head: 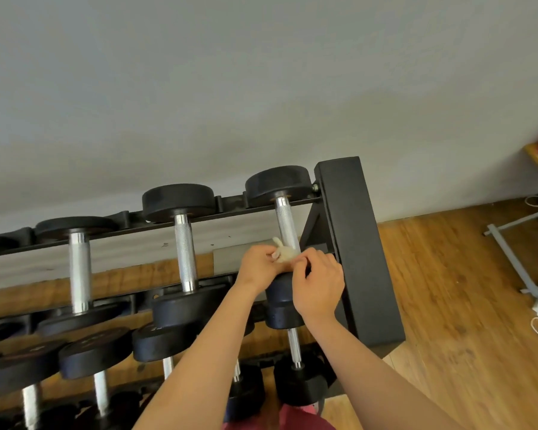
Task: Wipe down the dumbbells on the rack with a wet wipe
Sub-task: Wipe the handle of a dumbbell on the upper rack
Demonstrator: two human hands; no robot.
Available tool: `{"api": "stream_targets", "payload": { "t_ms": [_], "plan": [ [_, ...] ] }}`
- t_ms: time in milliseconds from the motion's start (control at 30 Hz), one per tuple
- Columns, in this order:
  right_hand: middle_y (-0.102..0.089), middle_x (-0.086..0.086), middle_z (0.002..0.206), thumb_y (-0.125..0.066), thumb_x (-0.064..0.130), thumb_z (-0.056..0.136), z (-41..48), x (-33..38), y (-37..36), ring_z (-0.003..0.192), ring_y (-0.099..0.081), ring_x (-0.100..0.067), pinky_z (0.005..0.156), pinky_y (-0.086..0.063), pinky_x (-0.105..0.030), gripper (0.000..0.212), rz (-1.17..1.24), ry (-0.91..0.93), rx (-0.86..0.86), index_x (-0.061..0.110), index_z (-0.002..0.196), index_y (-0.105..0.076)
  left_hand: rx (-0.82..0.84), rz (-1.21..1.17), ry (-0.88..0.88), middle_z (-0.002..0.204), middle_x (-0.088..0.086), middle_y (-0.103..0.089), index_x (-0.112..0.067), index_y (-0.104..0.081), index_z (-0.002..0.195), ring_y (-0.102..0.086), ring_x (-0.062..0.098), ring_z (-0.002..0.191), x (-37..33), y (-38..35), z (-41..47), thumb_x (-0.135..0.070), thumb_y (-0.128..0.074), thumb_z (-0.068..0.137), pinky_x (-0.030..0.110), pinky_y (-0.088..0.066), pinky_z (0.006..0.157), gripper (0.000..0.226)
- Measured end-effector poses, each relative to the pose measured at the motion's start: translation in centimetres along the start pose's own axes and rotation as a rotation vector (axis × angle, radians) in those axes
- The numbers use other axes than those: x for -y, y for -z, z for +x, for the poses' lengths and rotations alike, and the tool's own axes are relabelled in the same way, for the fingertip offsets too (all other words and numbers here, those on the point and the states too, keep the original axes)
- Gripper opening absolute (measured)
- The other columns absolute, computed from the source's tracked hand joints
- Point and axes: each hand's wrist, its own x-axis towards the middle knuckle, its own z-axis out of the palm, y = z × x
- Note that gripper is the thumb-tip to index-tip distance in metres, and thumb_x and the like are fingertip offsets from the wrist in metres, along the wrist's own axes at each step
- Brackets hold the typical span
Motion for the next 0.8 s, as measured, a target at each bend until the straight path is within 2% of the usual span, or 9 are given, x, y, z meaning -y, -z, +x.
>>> {"api": "stream_targets", "payload": {
  "t_ms": [100,167,233,300,400,467,567,667,800],
  "plan": [
    [-0.057,0.007,0.064,-0.038,0.028,0.09,0.0,0.1,0.1,0.063,-0.046,-0.009,0.061,-0.034,-0.024,0.03,-0.001,-0.001,-0.003,0.019,0.071,-0.06,-0.069,-0.025,-0.031,0.082,0.008,-0.071,-0.005,-0.073,0.084,-0.065,0.015,0.078,0.2,0.0,-0.8,-0.023,-0.076,0.083,0.019,-0.049,0.062,0.018],
    [-0.057,0.006,0.065,-0.039,0.028,0.09,0.0,0.1,0.2,0.063,-0.048,-0.011,0.06,-0.037,-0.026,0.03,-0.01,-0.003,0.008,0.019,0.071,-0.061,-0.083,-0.019,-0.07,0.072,-0.002,-0.067,-0.015,-0.071,0.073,-0.059,0.005,0.068,-0.1,0.2,-1.6,-0.021,-0.075,0.084,0.011,-0.043,0.055,0.013],
    [-0.058,0.005,0.066,-0.045,0.025,0.091,0.0,0.0,0.2,0.065,-0.05,-0.013,0.062,-0.039,-0.028,0.026,-0.019,-0.009,0.036,0.018,0.072,-0.062,-0.098,0.042,-0.147,0.064,-0.011,-0.059,-0.027,-0.062,0.065,-0.053,0.0,0.06,-0.4,0.5,-2.6,-0.02,-0.073,0.086,0.011,-0.039,0.054,0.024],
    [-0.062,0.003,0.073,-0.054,0.019,0.092,0.1,-0.2,0.3,0.071,-0.054,-0.015,0.066,-0.041,-0.03,0.018,-0.022,-0.019,0.1,0.017,0.077,-0.065,-0.118,0.119,-0.188,0.067,-0.008,-0.06,-0.023,-0.064,0.07,-0.054,0.004,0.064,-0.6,1.1,-3.6,-0.019,-0.069,0.088,0.015,-0.039,0.057,0.019],
    [-0.066,0.001,0.095,-0.058,0.02,0.094,0.1,-0.2,1.2,0.093,-0.055,-0.014,0.08,-0.042,-0.027,0.011,0.006,0.003,0.22,0.016,0.096,-0.068,-0.197,0.195,-0.207,0.076,-0.005,-0.059,-0.017,-0.063,0.084,-0.056,0.012,0.073,0.0,2.7,-5.5,-0.019,-0.062,0.093,0.016,-0.036,0.059,0.009],
    [-0.065,-0.001,0.109,-0.061,0.017,0.092,-0.6,0.6,2.0,0.108,-0.054,-0.016,0.093,-0.044,-0.03,0.017,0.001,0.1,0.225,0.015,0.108,-0.067,-0.287,0.233,-0.224,0.078,-0.007,-0.058,-0.018,-0.062,0.09,-0.059,0.013,0.077,1.1,4.4,-6.9,-0.025,-0.058,0.096,0.02,-0.037,0.062,0.01],
    [-0.062,-0.005,0.122,-0.066,0.013,0.088,-2.3,2.9,2.3,0.123,-0.051,-0.023,0.108,-0.04,-0.042,0.028,-0.065,0.259,0.168,0.014,0.116,-0.065,-0.428,0.323,-0.264,0.087,0.0,-0.064,-0.016,-0.065,0.103,-0.062,0.014,0.079,3.1,7.3,-9.2,-0.033,-0.057,0.097,0.023,-0.043,0.067,0.02],
    [-0.059,-0.008,0.131,-0.068,0.013,0.087,-4.3,6.0,1.3,0.131,-0.047,-0.027,0.111,-0.036,-0.047,0.036,-0.139,0.334,0.156,0.012,0.123,-0.063,-0.494,0.375,-0.347,0.089,0.004,-0.066,-0.014,-0.066,0.108,-0.06,0.014,0.075,5.2,10.6,-11.4,-0.037,-0.056,0.096,0.023,-0.042,0.061,0.028],
    [-0.054,-0.011,0.137,-0.067,0.014,0.088,-7.9,10.8,-0.8,0.131,-0.047,-0.029,0.111,-0.033,-0.044,0.041,-0.185,0.359,0.2,0.01,0.129,-0.059,-0.494,0.439,-0.421,0.086,0.006,-0.064,-0.012,-0.065,0.106,-0.058,0.017,0.075,8.9,16.2,-14.5,-0.032,-0.058,0.096,0.03,-0.047,0.062,0.024]
  ]
}}
